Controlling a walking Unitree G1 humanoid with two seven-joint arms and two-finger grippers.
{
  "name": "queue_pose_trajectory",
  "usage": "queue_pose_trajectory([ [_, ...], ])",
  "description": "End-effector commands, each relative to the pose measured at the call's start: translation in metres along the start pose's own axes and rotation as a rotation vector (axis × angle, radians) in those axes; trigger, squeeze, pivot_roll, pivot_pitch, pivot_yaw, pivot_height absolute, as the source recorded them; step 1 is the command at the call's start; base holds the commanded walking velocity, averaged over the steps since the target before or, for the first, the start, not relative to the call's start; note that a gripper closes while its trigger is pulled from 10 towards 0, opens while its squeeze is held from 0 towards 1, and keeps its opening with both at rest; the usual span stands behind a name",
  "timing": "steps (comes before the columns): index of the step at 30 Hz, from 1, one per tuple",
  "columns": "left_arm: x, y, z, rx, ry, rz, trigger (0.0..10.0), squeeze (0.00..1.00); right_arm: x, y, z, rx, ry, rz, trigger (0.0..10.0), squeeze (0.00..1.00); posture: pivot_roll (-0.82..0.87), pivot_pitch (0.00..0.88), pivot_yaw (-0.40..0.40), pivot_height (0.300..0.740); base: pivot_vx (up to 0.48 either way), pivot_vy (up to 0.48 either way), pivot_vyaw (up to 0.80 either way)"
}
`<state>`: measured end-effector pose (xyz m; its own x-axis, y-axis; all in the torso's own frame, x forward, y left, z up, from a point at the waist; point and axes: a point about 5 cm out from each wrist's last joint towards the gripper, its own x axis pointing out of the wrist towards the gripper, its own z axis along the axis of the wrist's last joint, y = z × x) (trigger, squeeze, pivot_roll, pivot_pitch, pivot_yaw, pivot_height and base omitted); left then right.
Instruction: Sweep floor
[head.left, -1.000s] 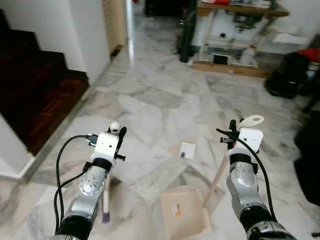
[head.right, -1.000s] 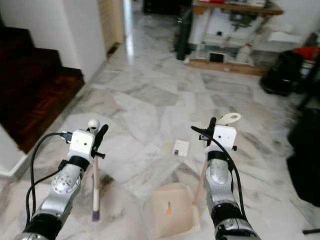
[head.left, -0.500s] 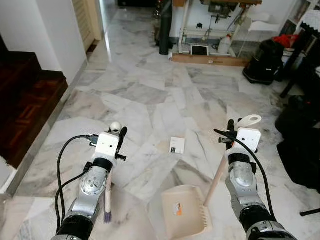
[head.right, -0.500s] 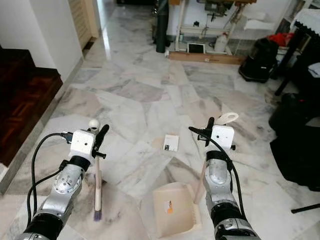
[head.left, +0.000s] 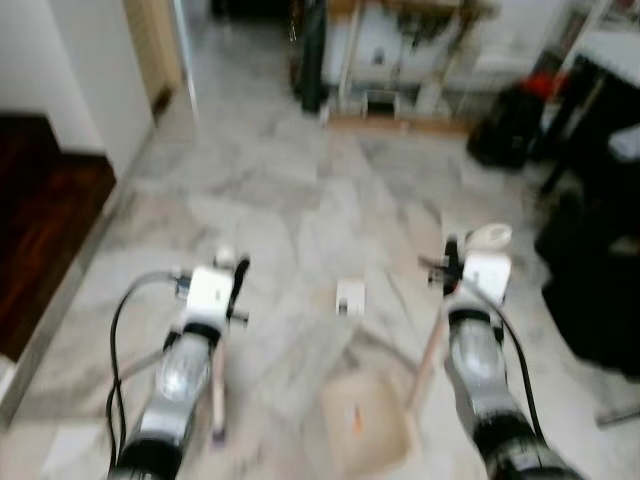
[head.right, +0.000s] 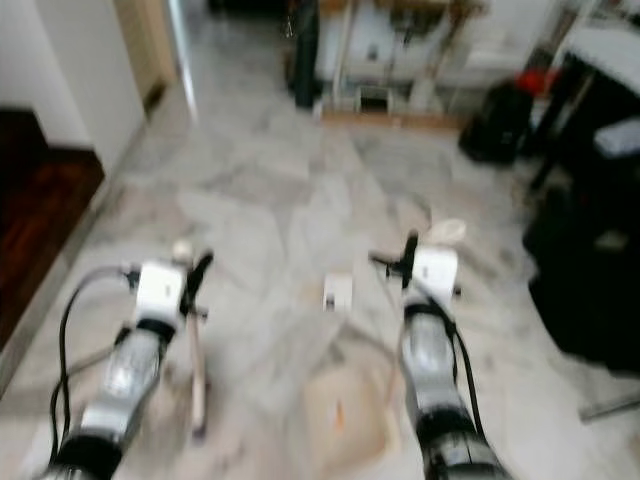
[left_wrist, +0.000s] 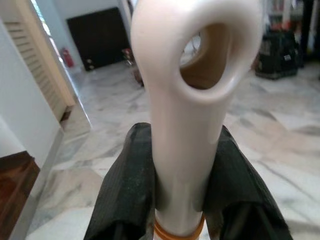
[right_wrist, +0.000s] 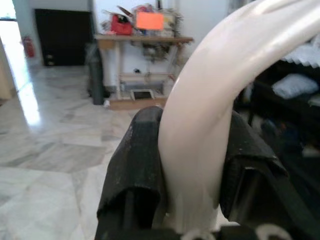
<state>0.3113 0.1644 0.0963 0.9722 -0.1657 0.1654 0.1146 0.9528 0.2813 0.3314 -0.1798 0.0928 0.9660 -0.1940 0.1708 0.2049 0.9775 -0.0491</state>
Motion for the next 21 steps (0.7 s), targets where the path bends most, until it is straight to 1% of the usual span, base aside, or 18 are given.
queue_pose_trajectory([
  [1, 0.0075, -0.0042, 0.0113, -0.001, -0.052, -0.014, 10.0, 0.0, 0.0039, -0.0091, 0.0066, -0.006, -0.036, -0.028, 10.0, 0.0, 0.02, 0.0, -0.03, 0.74, 0.0, 0.0, 0.0],
  [4, 0.008, -0.0044, 0.0122, -0.004, -0.056, -0.016, 10.0, 0.0, 0.0039, -0.0092, 0.0066, -0.002, -0.036, -0.03, 10.0, 0.0, 0.02, 0.0, -0.029, 0.74, 0.0, 0.0, 0.0],
  [8, 0.0079, -0.0052, 0.0127, -0.033, -0.061, -0.02, 10.0, 0.0, 0.0038, -0.0087, 0.0064, -0.003, -0.035, -0.029, 10.0, 0.0, 0.02, 0.0, -0.028, 0.74, 0.0, 0.0, 0.0],
  [17, 0.0103, -0.0066, 0.0137, -0.044, -0.057, -0.019, 10.0, 0.0, 0.0043, -0.0097, 0.0072, -0.001, -0.04, -0.03, 10.0, 0.0, 0.01, 0.0, -0.026, 0.74, 0.0, 0.0, 0.0],
  [21, 0.01, -0.0063, 0.0141, -0.048, -0.061, -0.021, 10.0, 0.0, 0.0037, -0.009, 0.0075, -0.006, -0.046, -0.028, 10.0, 0.0, 0.01, 0.0, -0.025, 0.74, 0.24, 0.0, 0.0],
])
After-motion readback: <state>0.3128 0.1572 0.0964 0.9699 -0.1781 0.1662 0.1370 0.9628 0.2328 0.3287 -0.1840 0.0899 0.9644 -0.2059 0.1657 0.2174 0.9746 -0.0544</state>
